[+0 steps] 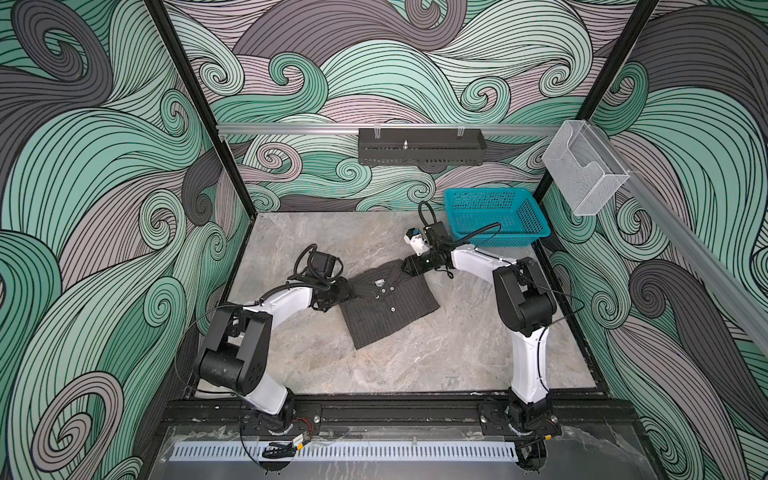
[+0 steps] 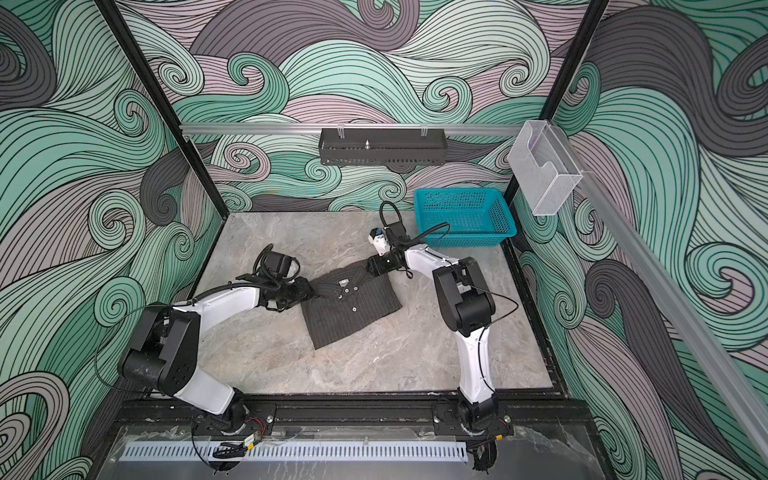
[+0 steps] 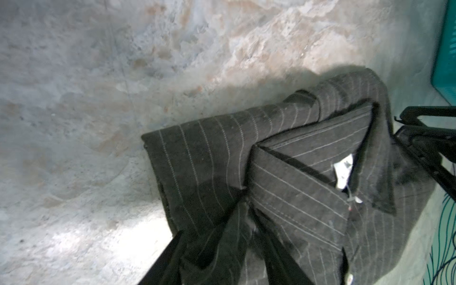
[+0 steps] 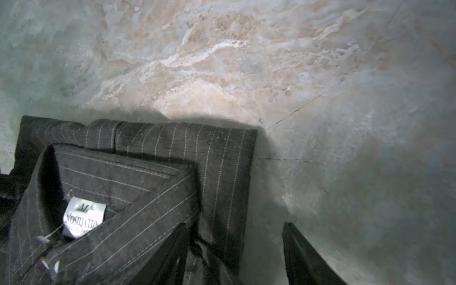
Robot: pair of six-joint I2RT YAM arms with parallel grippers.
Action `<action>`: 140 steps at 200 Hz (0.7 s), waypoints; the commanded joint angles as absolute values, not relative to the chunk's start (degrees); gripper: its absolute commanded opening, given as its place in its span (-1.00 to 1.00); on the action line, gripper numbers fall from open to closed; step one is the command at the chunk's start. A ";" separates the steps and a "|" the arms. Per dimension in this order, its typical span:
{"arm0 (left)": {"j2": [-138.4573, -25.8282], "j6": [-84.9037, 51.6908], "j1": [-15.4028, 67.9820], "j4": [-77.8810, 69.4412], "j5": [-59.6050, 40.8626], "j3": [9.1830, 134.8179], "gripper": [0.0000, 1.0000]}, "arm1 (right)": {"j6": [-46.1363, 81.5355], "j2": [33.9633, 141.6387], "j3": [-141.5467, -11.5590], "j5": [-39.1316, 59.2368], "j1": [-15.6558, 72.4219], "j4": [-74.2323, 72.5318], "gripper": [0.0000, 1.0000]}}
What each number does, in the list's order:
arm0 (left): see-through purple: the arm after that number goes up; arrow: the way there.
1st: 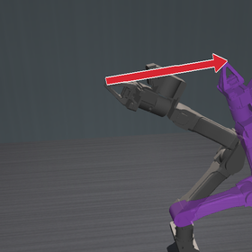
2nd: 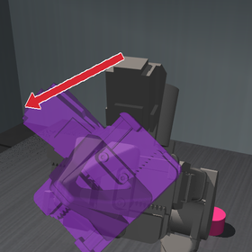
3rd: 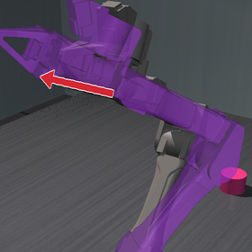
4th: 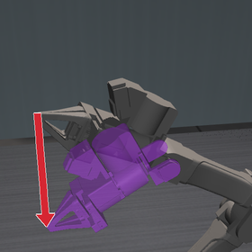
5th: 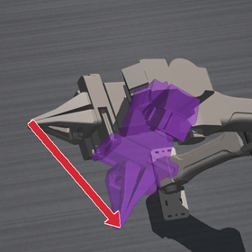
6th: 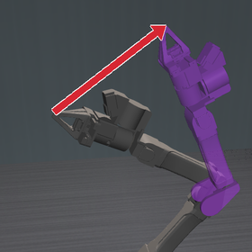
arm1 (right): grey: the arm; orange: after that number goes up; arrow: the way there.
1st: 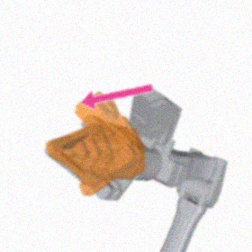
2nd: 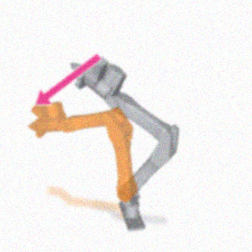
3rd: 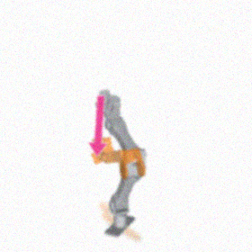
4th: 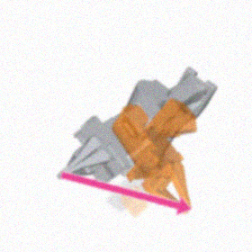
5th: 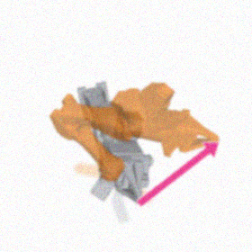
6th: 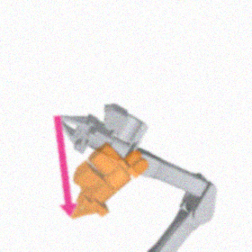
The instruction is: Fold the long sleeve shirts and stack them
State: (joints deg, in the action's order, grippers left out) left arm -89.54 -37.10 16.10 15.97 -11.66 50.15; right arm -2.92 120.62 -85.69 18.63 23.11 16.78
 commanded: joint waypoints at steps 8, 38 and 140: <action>-90.97 -37.09 15.41 17.51 -14.48 52.31 0.03 | -2.71 119.21 -85.54 17.45 21.84 18.99 0.50; -93.63 -37.18 15.34 16.94 -16.60 53.08 -0.24 | -0.11 120.47 -87.37 21.43 20.58 21.05 0.43; -75.33 -33.39 14.94 9.58 -14.18 44.95 -1.00 | -3.82 115.75 -89.40 32.86 21.96 23.27 -1.00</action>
State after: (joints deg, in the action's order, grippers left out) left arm -84.64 -35.99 15.38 13.39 -16.53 48.14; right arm -0.54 121.86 -91.59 29.67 20.93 26.57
